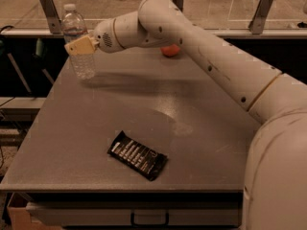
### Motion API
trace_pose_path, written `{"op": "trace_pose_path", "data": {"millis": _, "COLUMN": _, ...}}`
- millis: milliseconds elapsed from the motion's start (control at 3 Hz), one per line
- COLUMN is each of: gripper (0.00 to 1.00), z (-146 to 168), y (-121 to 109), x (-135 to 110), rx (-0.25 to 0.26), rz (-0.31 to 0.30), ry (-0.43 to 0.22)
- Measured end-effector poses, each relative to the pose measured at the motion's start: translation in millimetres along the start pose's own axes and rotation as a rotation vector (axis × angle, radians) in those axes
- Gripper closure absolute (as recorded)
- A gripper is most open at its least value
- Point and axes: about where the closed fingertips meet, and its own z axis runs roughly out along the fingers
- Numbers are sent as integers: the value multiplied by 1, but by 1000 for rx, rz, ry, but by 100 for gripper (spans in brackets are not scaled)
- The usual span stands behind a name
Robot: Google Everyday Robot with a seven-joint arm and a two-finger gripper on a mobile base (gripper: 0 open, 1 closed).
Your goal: Knock water bottle over
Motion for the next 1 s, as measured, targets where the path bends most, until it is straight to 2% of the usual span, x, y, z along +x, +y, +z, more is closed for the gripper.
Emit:
{"op": "trace_pose_path", "data": {"millis": 333, "gripper": 100, "z": -55, "y": -12, "x": -14, "rx": 103, "rz": -79, "ry": 141}}
{"op": "trace_pose_path", "data": {"millis": 667, "gripper": 100, "z": -94, "y": -28, "x": 0, "rx": 159, "rz": -137, "ry": 334}}
{"op": "trace_pose_path", "data": {"millis": 1000, "gripper": 100, "z": -113, "y": -20, "x": 30, "rx": 148, "rz": -174, "ry": 555}}
